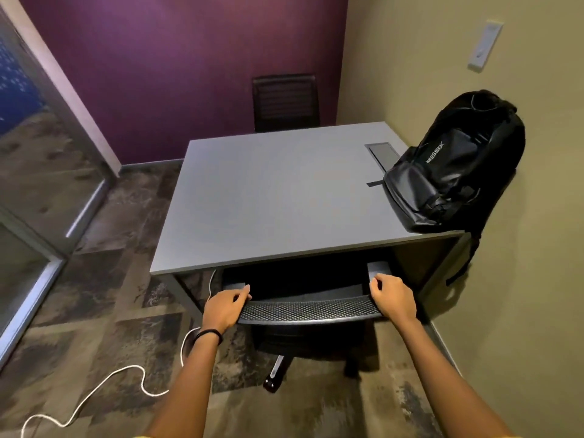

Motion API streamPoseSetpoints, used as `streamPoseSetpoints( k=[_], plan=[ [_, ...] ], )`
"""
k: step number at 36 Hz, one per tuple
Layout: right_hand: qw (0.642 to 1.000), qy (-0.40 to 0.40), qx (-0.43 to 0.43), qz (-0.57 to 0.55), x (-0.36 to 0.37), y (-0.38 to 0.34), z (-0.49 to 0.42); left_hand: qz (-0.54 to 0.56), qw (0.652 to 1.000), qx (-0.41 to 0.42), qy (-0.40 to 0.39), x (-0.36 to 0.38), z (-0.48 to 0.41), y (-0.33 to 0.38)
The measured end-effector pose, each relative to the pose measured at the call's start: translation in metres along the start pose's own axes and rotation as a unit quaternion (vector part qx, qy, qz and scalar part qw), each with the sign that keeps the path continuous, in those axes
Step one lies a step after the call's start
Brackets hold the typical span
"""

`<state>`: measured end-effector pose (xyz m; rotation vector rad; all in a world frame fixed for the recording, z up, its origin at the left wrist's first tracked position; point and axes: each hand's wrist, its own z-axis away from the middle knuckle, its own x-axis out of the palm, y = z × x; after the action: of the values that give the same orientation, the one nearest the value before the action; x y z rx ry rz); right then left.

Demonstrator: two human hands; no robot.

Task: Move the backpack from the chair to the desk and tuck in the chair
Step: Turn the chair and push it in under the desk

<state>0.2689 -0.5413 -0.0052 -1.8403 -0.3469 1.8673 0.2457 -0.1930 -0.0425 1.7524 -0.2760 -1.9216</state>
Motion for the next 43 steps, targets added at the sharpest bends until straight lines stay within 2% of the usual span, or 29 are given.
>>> streamPoseSetpoints(
  k=[10, 19, 23, 43],
  plan=[
    [0.998, 0.01, -0.048, -0.029, -0.01, 0.016, -0.035, 0.0, 0.999, -0.026, 0.026, 0.017, -0.001, 0.016],
    [0.995, 0.027, -0.093, -0.039, -0.008, 0.017, -0.057, -0.029, 0.999, -0.036, -0.004, 0.016, -0.027, 0.016],
    [0.993, 0.03, -0.106, -0.036, -0.008, 0.02, -0.072, -0.025, 0.999, -0.036, 0.008, 0.019, -0.039, 0.023],
    [0.994, 0.038, -0.103, -0.03, -0.005, 0.024, -0.166, -0.013, 0.998, -0.044, 0.039, 0.035, -0.112, 0.056]
  ],
)
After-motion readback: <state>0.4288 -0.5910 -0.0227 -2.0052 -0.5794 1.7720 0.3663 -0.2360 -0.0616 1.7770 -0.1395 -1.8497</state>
